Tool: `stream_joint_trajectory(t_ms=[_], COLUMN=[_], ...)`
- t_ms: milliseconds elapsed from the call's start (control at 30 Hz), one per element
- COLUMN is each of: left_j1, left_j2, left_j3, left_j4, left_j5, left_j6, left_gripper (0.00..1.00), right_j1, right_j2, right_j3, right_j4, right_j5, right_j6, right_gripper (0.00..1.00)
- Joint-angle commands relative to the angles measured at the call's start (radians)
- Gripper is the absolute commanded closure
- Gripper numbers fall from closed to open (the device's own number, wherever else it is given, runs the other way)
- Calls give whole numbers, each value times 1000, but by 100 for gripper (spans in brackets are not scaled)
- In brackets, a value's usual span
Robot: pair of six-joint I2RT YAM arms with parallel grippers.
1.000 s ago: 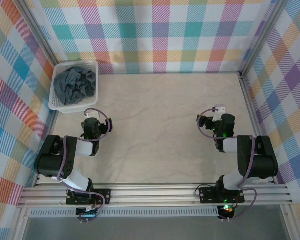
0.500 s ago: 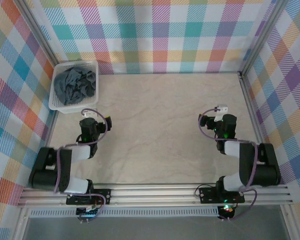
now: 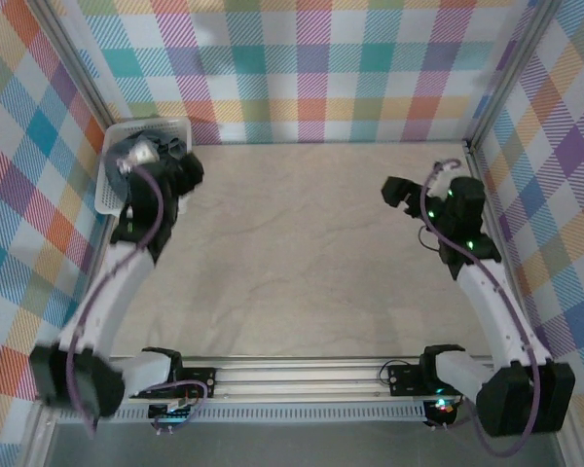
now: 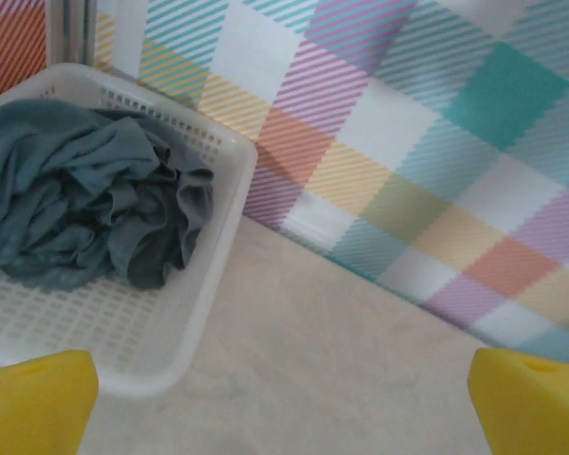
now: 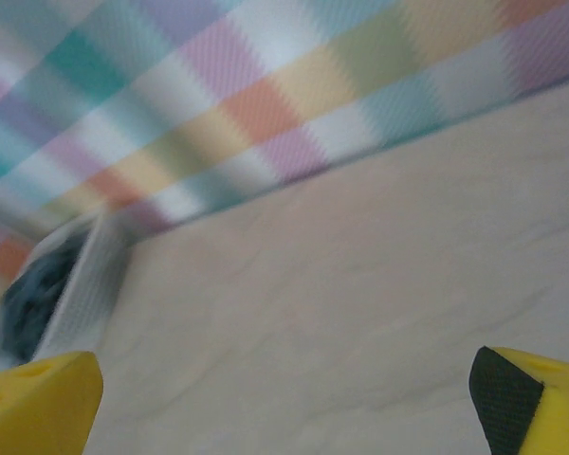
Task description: Fold the inside-out t-shirt
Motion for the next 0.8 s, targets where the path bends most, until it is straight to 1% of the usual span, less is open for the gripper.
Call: stream_joint_trajectory(t_ms=[0, 67, 133, 267, 333, 367, 433, 500, 533, 567, 600, 633, 667, 700, 767], left_j1=[126, 191, 232, 285, 288, 289, 291, 297, 303, 309, 313, 316, 315, 311, 292], left_j2=[256, 431, 603, 965, 1091, 1145, 1219, 1267, 1280, 1285, 1285, 1279, 1265, 1242, 1151], left_j3=[243, 427, 619, 1027, 1164, 1220, 1283, 1315, 1319, 1320, 1319, 1321, 1325, 1327, 1324], left_j4=[-332, -411, -502, -675, -699, -684, -635, -590, -570, -555, -546, -535, -522, -519, -528], left_j5=[52, 93, 121, 226, 228, 231, 252, 273, 286, 302, 322, 364, 415, 433, 429], left_j6=[-107, -113, -114, -133, -128, -113, -80, -77, -94, -116, -129, -131, -127, -126, -111], left_gripper=[0, 0, 0, 0, 0, 0, 0, 0, 15, 53, 96, 100, 100, 100, 100], right_j1=[47, 56, 56, 57, 59, 59, 59, 59, 59, 59, 59, 59, 59, 59, 59], right_j2=[86, 108, 106, 107, 118, 125, 138, 150, 157, 162, 164, 166, 167, 167, 161], right_j3=[119, 149, 143, 124, 139, 149, 173, 201, 216, 229, 241, 252, 262, 269, 280], right_j4=[-283, -341, -357, -337, -350, -361, -384, -403, -412, -420, -425, -429, -432, -433, -430], right_j5=[-189, -210, -203, -246, -260, -256, -253, -261, -263, -261, -258, -252, -249, -246, -244], right_j6=[-12, -28, -13, 9, 1, -3, -11, -22, -28, -33, -37, -41, -43, -43, -43], right_gripper=[0, 0, 0, 0, 0, 0, 0, 0, 0, 0, 0, 0, 0, 0, 0])
